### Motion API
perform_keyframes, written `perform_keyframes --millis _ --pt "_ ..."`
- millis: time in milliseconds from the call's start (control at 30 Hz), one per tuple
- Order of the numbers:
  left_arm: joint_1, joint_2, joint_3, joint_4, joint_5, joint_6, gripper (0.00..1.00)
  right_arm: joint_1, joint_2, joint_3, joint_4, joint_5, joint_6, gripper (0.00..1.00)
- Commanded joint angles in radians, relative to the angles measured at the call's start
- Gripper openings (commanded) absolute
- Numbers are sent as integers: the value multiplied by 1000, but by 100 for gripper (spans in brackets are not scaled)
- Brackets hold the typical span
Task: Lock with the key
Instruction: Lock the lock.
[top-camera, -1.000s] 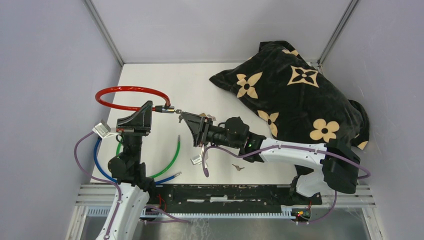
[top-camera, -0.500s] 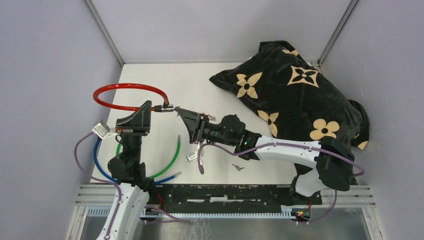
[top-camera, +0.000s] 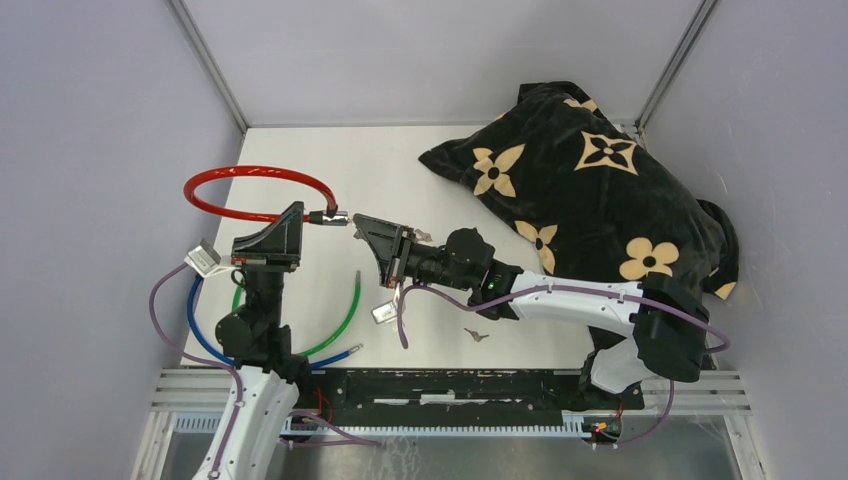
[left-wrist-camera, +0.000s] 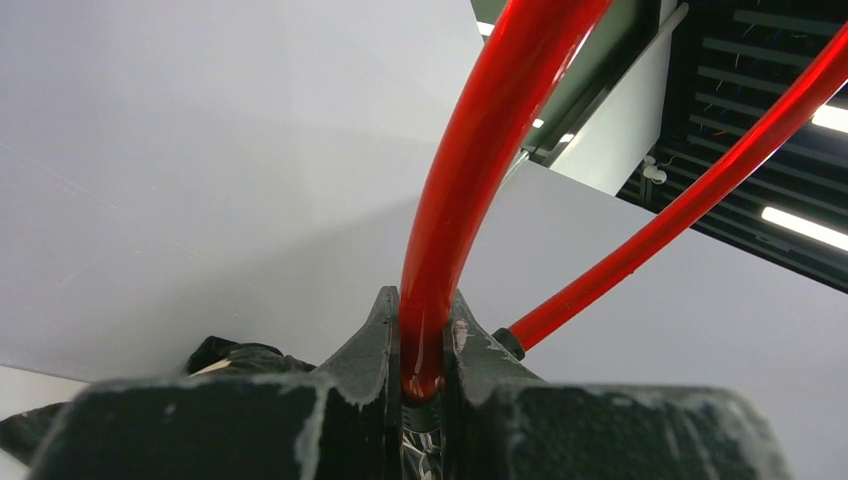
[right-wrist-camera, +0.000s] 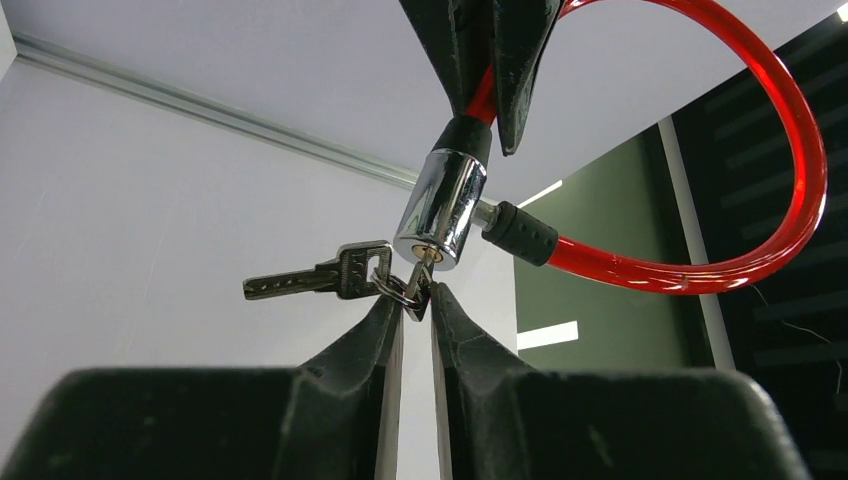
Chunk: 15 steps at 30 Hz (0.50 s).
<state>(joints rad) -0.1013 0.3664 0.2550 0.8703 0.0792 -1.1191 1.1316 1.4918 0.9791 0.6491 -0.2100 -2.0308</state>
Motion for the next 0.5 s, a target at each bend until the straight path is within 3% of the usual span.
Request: perform_keyframes --millis 0,67,167,233,333,467 --pt "4 -10 41 58 -10 -16 2 17 -21 1 53 -18 -456 19" --pt "4 -8 40 58 -10 -16 2 22 -22 -7 49 -7 -443 20" --pt "5 -8 40 59 -10 -16 2 32 -32 -3 56 -12 -334 12" --pt "4 -7 38 59 -10 -13 2 46 -47 21 28 -31 -166 6" --pt "4 -8 37 59 -8 0 2 52 -74 133 -198 -90 159 2" --pt "4 -8 33 68 -3 16 2 53 -73 202 -315 -128 388 0"
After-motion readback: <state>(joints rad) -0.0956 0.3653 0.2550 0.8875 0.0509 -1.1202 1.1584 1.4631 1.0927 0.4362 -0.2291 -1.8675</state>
